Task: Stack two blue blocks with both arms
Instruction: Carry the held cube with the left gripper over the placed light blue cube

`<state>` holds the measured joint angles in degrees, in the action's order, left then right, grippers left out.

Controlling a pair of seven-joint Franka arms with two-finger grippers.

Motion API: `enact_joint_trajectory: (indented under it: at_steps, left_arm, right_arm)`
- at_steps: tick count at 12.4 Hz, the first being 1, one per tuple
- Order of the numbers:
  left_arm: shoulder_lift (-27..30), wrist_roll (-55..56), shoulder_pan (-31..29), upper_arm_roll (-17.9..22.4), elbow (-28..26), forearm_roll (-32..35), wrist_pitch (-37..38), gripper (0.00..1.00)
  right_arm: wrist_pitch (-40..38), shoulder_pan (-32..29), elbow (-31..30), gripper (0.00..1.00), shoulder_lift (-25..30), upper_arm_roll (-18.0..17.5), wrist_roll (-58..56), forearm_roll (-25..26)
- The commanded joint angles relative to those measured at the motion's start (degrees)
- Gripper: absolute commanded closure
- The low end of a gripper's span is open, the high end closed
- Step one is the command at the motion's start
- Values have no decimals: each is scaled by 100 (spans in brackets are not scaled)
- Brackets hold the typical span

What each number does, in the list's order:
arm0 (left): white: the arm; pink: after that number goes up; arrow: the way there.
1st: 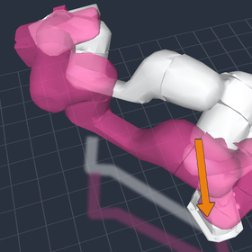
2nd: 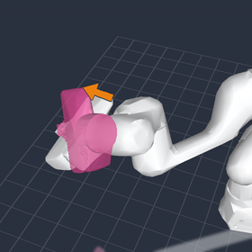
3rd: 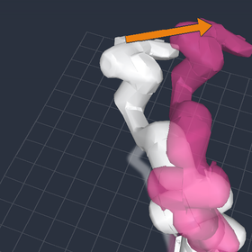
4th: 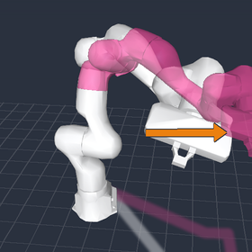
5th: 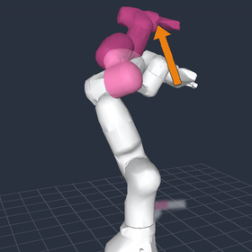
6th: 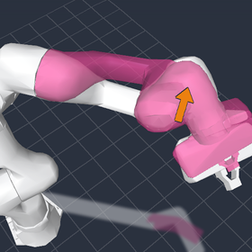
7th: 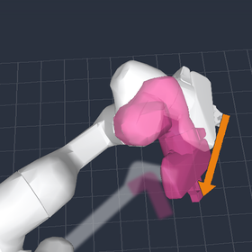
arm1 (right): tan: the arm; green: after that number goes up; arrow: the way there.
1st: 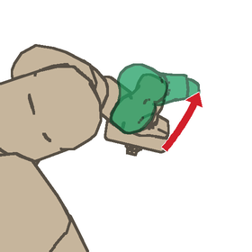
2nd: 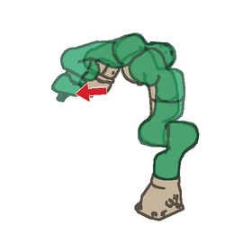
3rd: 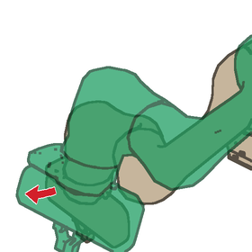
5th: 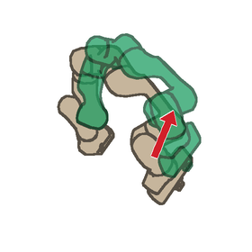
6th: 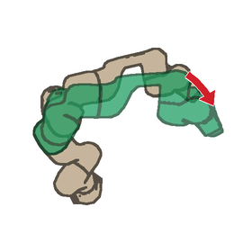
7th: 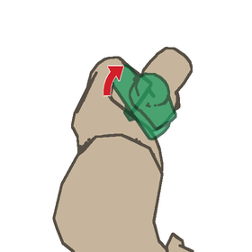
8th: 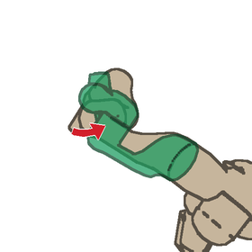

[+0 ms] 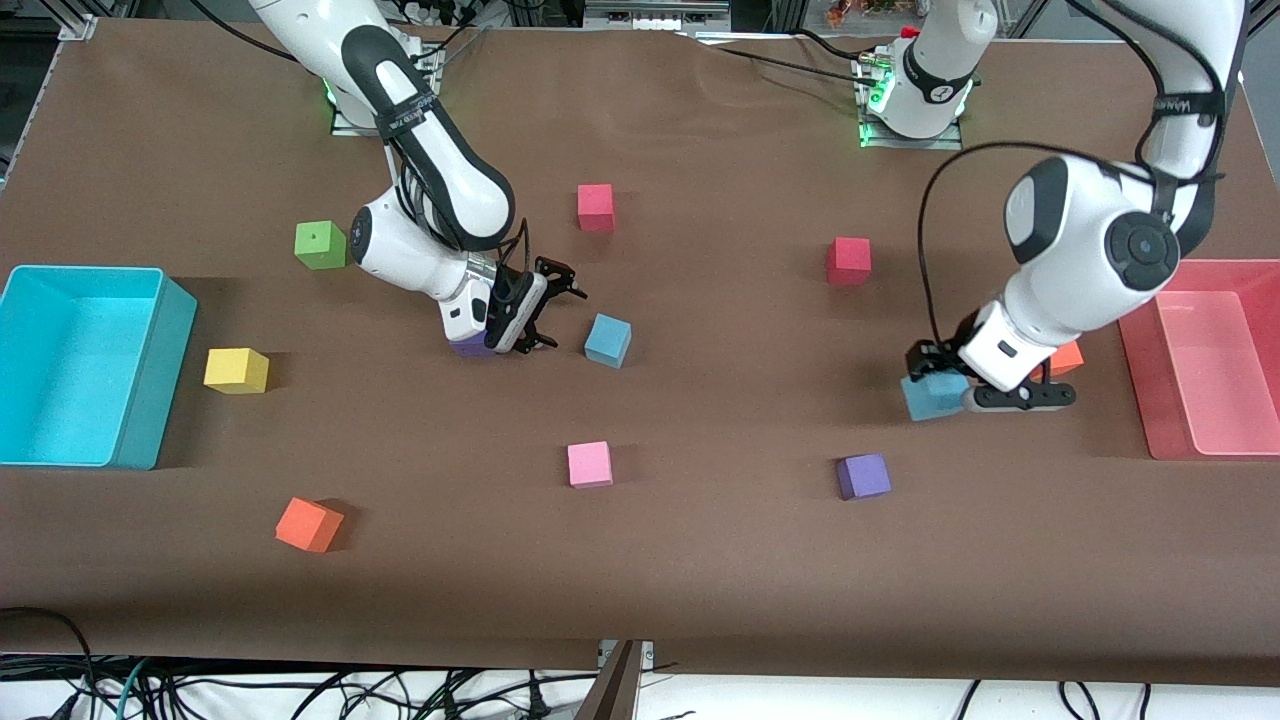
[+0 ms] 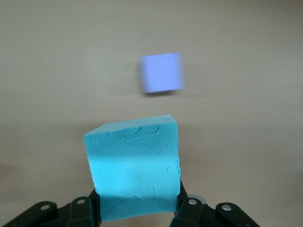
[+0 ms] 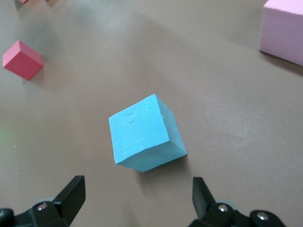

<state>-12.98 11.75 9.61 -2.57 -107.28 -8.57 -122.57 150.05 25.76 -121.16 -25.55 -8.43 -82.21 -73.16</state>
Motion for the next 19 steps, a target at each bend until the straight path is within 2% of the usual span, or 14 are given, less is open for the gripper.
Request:
enact_joint_trajectory:
  at_steps: [1, 3, 5, 7, 9, 15, 19]
  left_arm:
    - [-300, 992, 863, 28, 697, -136, 243, 100]
    - [-765, 1932, 1672, 28, 1285, -136, 225, 100]
    - [-1275, 2051, 2271, 37, 1805, -153, 173, 100]
    - [-1749, 2086, 2746, 81, 2297, -144, 68, 100]
    - [-2102, 1955, 2967, 116, 2588, -118, 50, 100]
    - [-2744, 1358, 3477, 239, 2633, -74, -468, 100]
    - [-2815, 1365, 3644, 283, 2633, -83, -478, 100]
  right_arm:
    - [-107, -97, -109, 0, 50, -10, -1352, -416]
    - [-126, -89, -275, 0, 50, -9, -2120, -1355]
    - [-126, -89, -312, 0, 7, -9, -2867, -1981]
    - [-117, -71, -294, 0, -46, -9, -2897, -2053]
    - [-117, -71, -294, 0, -90, -9, -2941, -2054]
    - [-126, 25, -180, 0, -336, -18, -3029, -2054]
    - [-99, 122, 110, 0, -582, -18, -3143, -2045]
